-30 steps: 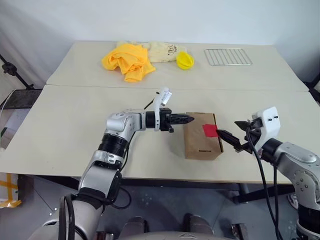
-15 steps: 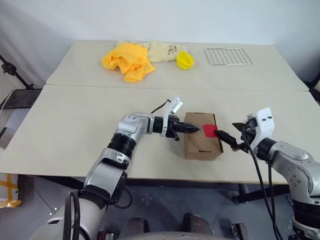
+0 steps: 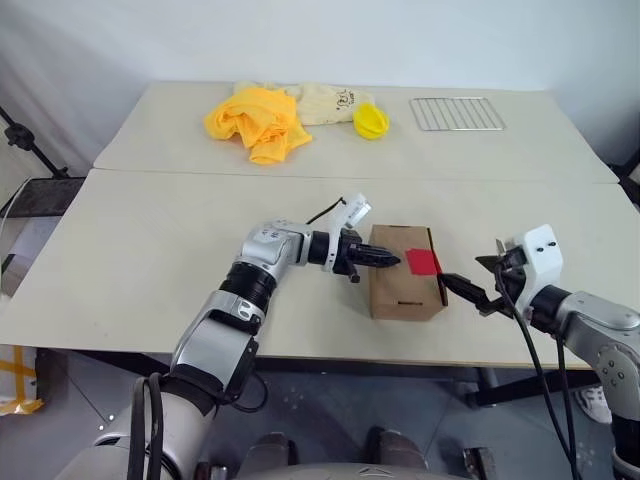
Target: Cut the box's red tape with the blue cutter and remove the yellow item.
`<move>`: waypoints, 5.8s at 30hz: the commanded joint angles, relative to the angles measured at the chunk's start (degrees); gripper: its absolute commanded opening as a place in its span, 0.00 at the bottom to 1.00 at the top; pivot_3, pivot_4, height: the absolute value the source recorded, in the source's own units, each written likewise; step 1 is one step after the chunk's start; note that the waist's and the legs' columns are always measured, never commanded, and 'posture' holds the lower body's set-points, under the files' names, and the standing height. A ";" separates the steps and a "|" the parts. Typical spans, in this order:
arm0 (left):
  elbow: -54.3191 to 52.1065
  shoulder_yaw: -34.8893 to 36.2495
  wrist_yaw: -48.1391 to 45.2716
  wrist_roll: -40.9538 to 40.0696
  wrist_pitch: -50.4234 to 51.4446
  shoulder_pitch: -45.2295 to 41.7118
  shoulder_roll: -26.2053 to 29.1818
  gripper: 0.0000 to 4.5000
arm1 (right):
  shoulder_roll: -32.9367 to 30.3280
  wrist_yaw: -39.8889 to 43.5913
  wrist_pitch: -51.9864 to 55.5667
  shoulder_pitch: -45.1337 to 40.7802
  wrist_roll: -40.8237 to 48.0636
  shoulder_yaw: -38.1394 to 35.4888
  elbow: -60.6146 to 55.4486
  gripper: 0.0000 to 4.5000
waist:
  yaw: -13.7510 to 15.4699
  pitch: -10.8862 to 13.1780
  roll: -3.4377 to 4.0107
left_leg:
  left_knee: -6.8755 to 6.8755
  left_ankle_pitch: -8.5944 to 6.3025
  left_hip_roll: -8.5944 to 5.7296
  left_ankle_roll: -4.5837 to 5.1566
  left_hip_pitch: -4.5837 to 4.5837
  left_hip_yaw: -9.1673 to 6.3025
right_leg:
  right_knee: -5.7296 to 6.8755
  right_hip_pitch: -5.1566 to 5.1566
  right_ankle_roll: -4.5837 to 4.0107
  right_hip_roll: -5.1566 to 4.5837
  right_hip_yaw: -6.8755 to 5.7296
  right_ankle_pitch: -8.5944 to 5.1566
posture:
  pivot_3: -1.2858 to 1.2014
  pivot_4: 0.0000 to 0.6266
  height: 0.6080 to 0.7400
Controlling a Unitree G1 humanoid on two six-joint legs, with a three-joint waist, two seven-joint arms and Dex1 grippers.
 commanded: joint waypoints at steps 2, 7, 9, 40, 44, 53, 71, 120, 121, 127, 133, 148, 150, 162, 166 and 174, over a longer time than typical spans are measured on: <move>1.05 -0.99 -0.05 1.78 0.06 0.19 -0.07 0.00 | -2.43 1.50 -0.59 1.40 -1.59 1.44 0.80 0.99 | 0.00 0.00 0.00 | 0.00 0.00 0.00 0.00 0.00 0.00 | 0.00 0.00 0.00 0.00 0.00 0.00 | 0.52 0.24 1.00; 0.94 -1.32 -0.06 2.02 0.27 0.71 0.17 0.00 | -5.39 3.65 -2.71 2.56 -4.05 4.14 3.84 0.99 | -0.02 -0.01 -0.04 | 0.00 0.00 0.01 0.00 0.03 -0.01 | -0.01 0.04 0.00 0.00 -0.02 0.00 | 0.52 0.24 1.00; 0.93 -1.34 -0.03 2.04 0.34 0.72 0.24 0.00 | -6.10 4.42 -3.48 2.59 -4.63 4.90 4.59 0.99 | -0.03 -0.02 -0.05 | 0.00 0.00 0.01 0.00 0.05 -0.01 | -0.02 0.06 0.00 0.00 -0.02 0.00 | 0.52 0.24 1.00; -1.19 -1.02 1.51 1.74 1.77 2.45 0.30 0.00 | -9.64 11.00 -12.70 6.15 -14.73 10.75 13.95 0.99 | -0.05 -0.30 -0.63 | 0.04 -0.01 0.04 -0.01 0.11 -0.11 | -0.06 0.18 0.00 0.00 -0.11 0.00 | 0.52 0.24 1.00; -1.38 -0.87 1.83 1.69 1.91 2.54 0.29 0.00 | -9.65 11.82 -11.72 4.79 -12.10 5.96 14.20 0.99 | 0.06 -0.30 -0.63 | 0.05 -0.01 0.03 -0.01 0.09 -0.11 | -0.07 0.18 0.00 0.00 -0.12 0.00 | 0.52 0.24 1.00; -1.10 -1.02 1.73 1.97 1.82 2.55 0.53 0.00 | -7.78 10.88 -3.51 1.27 -4.17 -2.29 13.50 0.99 | 0.00 -0.24 -0.52 | 0.06 -0.01 0.03 -0.01 0.07 -0.11 | -0.09 0.17 0.00 0.00 -0.12 0.00 | 0.52 0.24 1.00; -2.54 -1.88 1.20 2.16 2.98 2.80 0.99 0.00 | -0.12 9.58 9.06 -17.18 1.88 2.61 30.20 0.99 | -0.30 -0.16 -0.36 | 0.07 0.00 0.03 -0.01 0.07 -0.10 | -0.03 0.15 0.00 0.00 -0.10 0.00 | 0.52 0.24 1.00; -6.57 -2.38 2.76 1.94 4.32 5.17 0.61 0.00 | 10.39 1.54 30.79 -20.02 6.81 -7.21 26.68 0.01 | -1.35 -0.16 -0.29 | -0.05 0.01 0.05 -0.05 0.08 -0.07 | -0.04 0.11 0.00 0.01 -0.12 0.00 | 0.52 0.24 1.00; -6.81 -2.26 2.91 1.86 4.45 5.31 0.63 0.00 | 10.70 0.95 31.46 -19.94 7.07 -7.93 25.62 0.01 | -1.38 -0.16 -0.29 | -0.05 0.01 0.05 -0.05 0.08 -0.07 | -0.04 0.11 0.00 0.01 -0.12 0.00 | 0.52 0.24 1.00; -9.34 -1.45 3.86 1.27 5.82 6.42 1.25 0.00 | 11.59 -2.44 37.50 -20.13 8.55 -12.09 17.58 0.01 | -1.13 -0.13 -0.22 | -0.05 0.01 0.04 -0.05 0.05 -0.07 | -0.04 0.08 0.00 0.00 -0.11 0.00 | 0.52 0.24 1.00; -13.83 -0.96 4.64 0.56 8.34 8.32 2.66 0.00 | 10.78 -6.61 39.12 -20.70 15.13 -14.10 10.92 0.01 | -0.63 -0.06 -0.11 | -0.05 0.00 0.04 -0.05 0.04 -0.07 | -0.04 0.05 0.00 0.00 -0.09 0.00 | 0.52 0.24 1.00; -16.96 1.37 8.18 -0.35 10.67 10.16 2.55 0.00 | 9.78 -17.99 39.12 -24.36 36.17 -12.75 10.51 0.01 | -0.10 -0.04 -0.07 | -0.01 0.00 0.02 -0.04 0.04 -0.06 | 0.00 0.06 0.00 0.00 -0.08 0.00 | 0.52 0.24 1.00; -16.71 1.55 8.57 -0.36 10.47 10.02 2.37 0.00 | 9.35 -18.80 39.12 -25.22 37.28 -12.53 11.25 0.01 | -0.08 -0.04 -0.07 | -0.02 0.00 0.03 -0.04 0.04 -0.07 | 0.00 0.06 0.00 0.00 -0.08 0.00 | 0.52 0.24 1.00; -14.15 1.94 9.14 -0.40 8.62 8.53 2.00 0.00 | -1.89 -18.52 39.12 -30.80 38.96 -1.20 16.49 0.01 | -0.16 0.00 -0.04 | -0.07 0.00 0.03 -0.03 -0.09 -0.03 | -0.05 -0.07 0.00 0.01 -0.11 0.00 | 0.52 0.24 1.00; -14.32 2.23 8.03 -0.72 8.99 8.18 3.71 0.00 | -3.72 -16.26 39.12 -31.55 35.00 1.43 18.48 0.01 | -0.16 0.00 -0.04 | -0.07 0.00 0.03 -0.03 -0.09 -0.01 | -0.05 -0.07 0.00 0.01 -0.11 0.00 | 0.52 0.24 1.00; -9.64 7.82 4.64 -4.16 10.32 3.01 8.91 0.00 | -6.18 -9.82 37.92 -34.64 28.05 7.70 19.81 0.01 | -0.32 0.01 -0.05 | -0.08 0.00 0.05 -0.03 -0.09 -0.01 | -0.06 -0.09 0.00 0.02 -0.11 0.00 | 0.52 0.24 1.00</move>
